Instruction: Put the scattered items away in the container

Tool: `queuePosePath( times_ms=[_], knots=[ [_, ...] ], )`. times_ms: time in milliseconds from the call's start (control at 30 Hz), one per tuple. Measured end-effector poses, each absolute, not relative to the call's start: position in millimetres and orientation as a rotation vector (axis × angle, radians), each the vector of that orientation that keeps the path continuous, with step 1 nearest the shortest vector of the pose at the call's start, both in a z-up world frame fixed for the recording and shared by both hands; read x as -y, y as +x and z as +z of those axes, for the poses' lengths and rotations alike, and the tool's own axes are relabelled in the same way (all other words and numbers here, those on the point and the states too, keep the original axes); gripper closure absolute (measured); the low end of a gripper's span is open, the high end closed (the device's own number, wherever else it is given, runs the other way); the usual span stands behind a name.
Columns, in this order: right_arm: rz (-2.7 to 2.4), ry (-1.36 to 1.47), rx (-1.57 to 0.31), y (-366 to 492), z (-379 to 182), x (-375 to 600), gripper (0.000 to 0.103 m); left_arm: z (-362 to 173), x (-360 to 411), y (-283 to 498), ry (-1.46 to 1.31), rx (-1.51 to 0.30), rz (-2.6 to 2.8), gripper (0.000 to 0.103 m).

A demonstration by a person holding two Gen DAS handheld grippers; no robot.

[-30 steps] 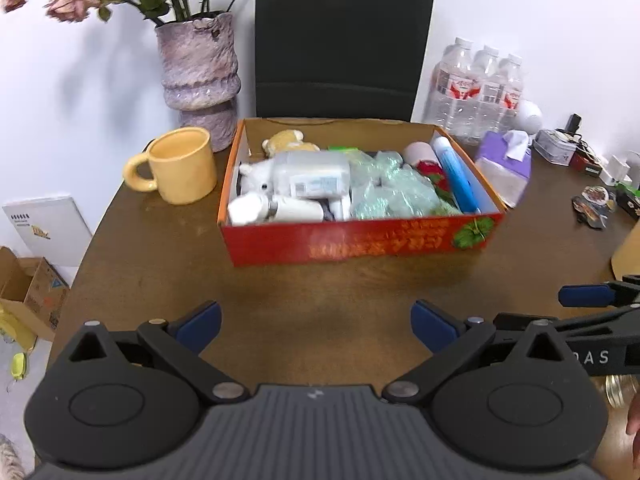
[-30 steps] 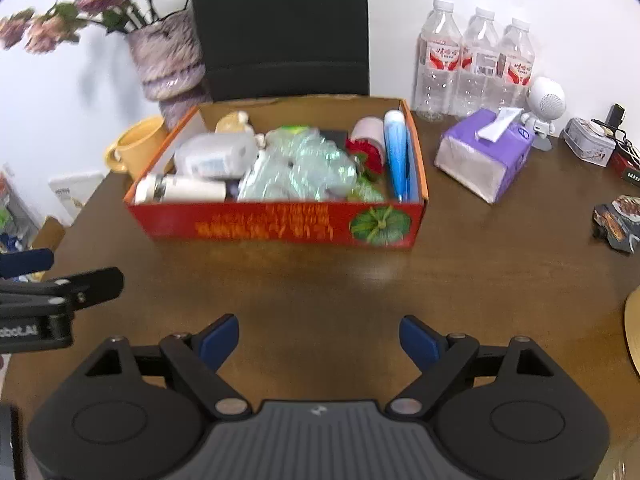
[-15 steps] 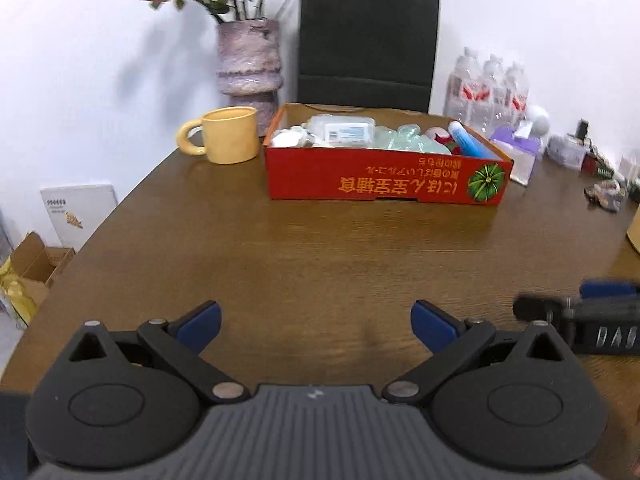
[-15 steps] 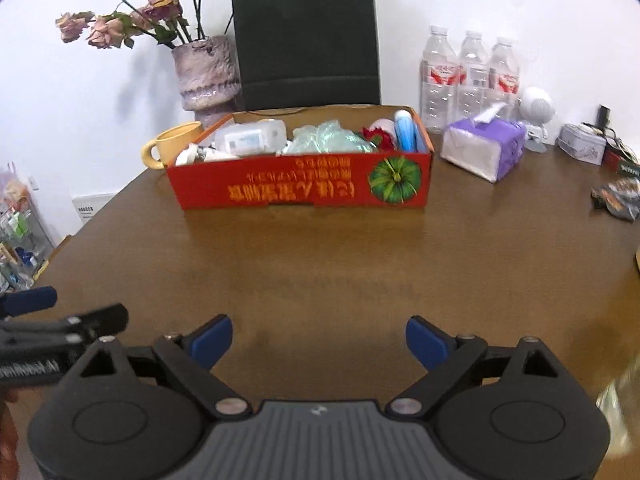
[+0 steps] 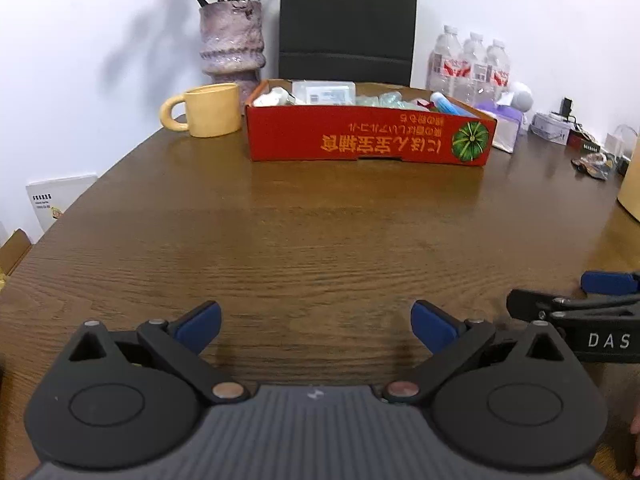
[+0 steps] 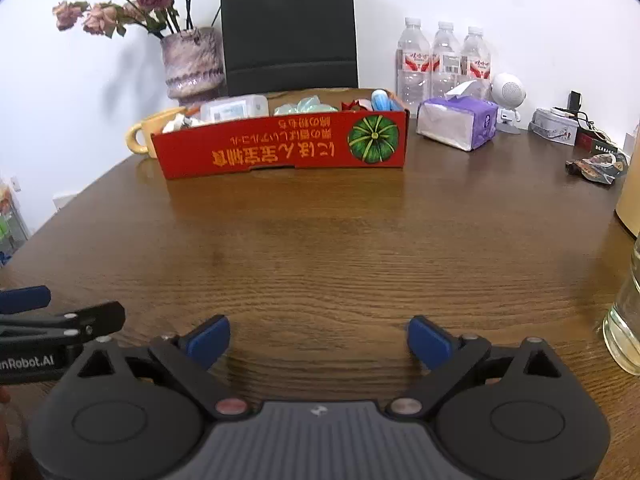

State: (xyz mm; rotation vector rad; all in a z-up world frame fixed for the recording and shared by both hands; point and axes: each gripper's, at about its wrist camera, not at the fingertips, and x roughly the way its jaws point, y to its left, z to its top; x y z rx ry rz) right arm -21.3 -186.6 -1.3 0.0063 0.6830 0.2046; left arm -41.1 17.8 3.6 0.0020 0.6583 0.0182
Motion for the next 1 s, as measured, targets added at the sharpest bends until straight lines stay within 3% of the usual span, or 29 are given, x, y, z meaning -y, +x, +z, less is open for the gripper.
queuePosePath(
  times_ms=[200, 1000],
  knots=[
    [0.197, -0.044, -0.695, -21.0, -4.2, 178.8, 0.000, -0.6, -16.6, -36.3, 0.010, -0.691, 0.019, 0.000],
    [0.180, -0.045, -0.700, -17.5, -5.1, 178.7, 0.000, -0.9, -16.4, -34.5, 0.003, -0.700, 0.023, 0.000]
  ],
)
